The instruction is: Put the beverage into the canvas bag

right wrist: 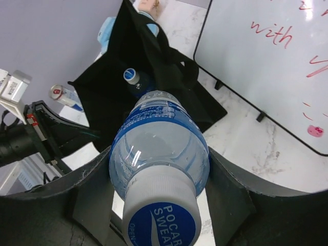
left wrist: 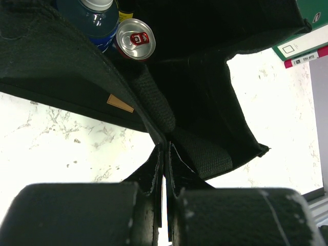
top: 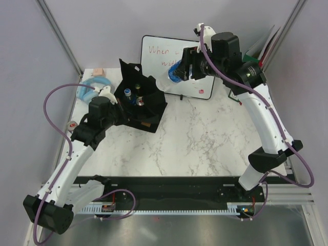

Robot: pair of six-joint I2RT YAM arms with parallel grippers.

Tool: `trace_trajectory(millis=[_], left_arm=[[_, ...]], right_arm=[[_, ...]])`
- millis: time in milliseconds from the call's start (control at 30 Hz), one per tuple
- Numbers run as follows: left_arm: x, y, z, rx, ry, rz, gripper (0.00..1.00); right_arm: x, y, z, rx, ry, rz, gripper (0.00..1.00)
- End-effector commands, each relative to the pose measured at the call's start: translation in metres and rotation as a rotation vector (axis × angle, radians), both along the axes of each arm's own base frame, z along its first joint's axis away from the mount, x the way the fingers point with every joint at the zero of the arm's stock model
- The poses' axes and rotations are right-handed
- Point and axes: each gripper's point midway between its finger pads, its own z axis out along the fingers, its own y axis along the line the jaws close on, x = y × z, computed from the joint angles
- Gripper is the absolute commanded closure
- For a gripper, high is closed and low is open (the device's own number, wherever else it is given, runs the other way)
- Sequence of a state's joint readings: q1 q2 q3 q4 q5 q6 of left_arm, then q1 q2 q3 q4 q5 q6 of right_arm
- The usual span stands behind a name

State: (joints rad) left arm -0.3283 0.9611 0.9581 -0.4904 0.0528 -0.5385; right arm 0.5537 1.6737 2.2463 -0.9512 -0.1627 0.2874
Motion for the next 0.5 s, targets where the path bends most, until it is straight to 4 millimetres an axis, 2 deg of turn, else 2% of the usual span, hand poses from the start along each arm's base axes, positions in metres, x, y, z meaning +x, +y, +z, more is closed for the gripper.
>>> trace_trajectory(millis=[0, 133, 233, 367, 467], left_arm=[[-0.001, -0.007, 0.0, -0.035, 0.013, -0.015, 0.98], [0.0, -0.007, -0.002, -0.035, 0.02, -0.014, 0.98], [0.001, -0.009, -0.003, -0.044, 0.02, -0.017, 0.98], [0.001, -0.01, -0.001, -0.052, 0.016, -0.022, 0.98], [0.0, -0.01, 0.003, -0.055, 0.006, -0.021, 0.98]], right_arm=[[-0.008, 0.025, 0.084, 0.23, -0.191, 0.091, 1.0], [-0.015, 0.042, 0.105, 0.319, -0.234, 0.137, 1.0], [-0.016, 0.058, 0.105, 0.353, -0.228, 0.163, 1.0], [-0.012, 0.087, 0.093, 0.351, -0.212, 0.176, 1.0], [0.001, 0.102, 0.081, 0.326, -0.219, 0.143, 1.0]])
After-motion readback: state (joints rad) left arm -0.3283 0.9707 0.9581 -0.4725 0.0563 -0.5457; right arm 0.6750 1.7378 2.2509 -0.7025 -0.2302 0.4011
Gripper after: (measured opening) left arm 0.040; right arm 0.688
